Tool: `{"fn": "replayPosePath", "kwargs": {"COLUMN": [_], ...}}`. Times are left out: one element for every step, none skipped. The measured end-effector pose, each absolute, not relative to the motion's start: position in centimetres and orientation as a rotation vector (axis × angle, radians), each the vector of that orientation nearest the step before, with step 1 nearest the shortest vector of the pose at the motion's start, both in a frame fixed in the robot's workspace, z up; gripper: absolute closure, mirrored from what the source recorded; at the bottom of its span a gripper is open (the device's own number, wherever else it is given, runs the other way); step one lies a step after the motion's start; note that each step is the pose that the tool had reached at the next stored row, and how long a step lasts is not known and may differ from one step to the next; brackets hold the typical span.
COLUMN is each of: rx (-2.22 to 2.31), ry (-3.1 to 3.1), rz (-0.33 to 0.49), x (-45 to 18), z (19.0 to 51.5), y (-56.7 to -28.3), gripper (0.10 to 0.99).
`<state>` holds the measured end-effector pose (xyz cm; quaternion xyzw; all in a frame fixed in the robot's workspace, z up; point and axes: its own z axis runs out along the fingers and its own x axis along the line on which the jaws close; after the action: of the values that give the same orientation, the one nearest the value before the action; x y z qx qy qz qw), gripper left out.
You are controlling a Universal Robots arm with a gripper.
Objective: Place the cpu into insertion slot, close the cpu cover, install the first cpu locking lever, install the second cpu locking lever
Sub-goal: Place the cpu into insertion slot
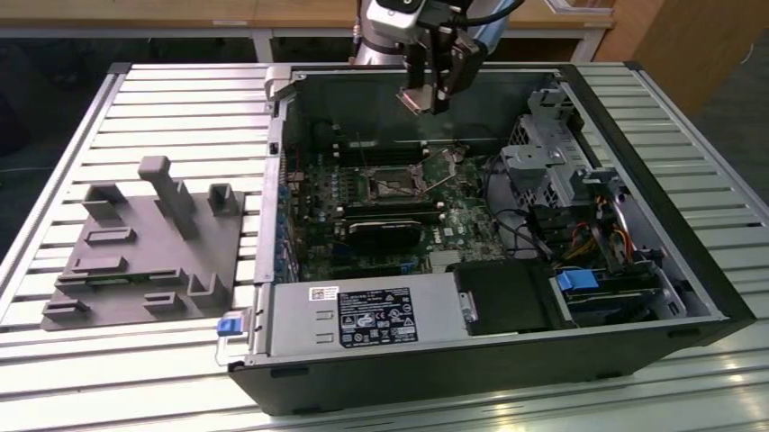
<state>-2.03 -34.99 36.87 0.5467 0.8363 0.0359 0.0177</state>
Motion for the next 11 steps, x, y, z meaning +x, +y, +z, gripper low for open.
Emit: {"fn": "replayPosePath", "kwargs": {"rx": [1.709, 1.721, 1.732, 1.744, 1.754, 1.763, 1.769, 1.773, 1.776, 1.779, 1.781], "ry": [2.591, 2.583, 2.574, 2.566, 2.559, 2.552, 2.548, 2.546, 2.543, 2.541, 2.54], "rz": [0.111, 0.111, 0.11, 0.11, 0.11, 0.11, 0.11, 0.109, 0.109, 0.109, 0.109], "x": [-2.03, -2.03, -2.03, -2.03, -2.03, -2.03, -2.03, -2.03, -2.03, -2.03, -2.03], "z": [36.87, 36.87, 36.86, 36.85, 36.84, 36.83, 36.83, 36.82, 36.8, 36.78, 36.77], "y": [-34.98, -34.99, -34.98, -34.98, -34.98, -34.98, -34.98, -34.98, -34.98, -34.97, -34.97], "gripper": [0.549, 0.549, 0.549, 0.549, 0.549, 0.549, 0.549, 0.549, 0.549, 0.549, 0.549]}}
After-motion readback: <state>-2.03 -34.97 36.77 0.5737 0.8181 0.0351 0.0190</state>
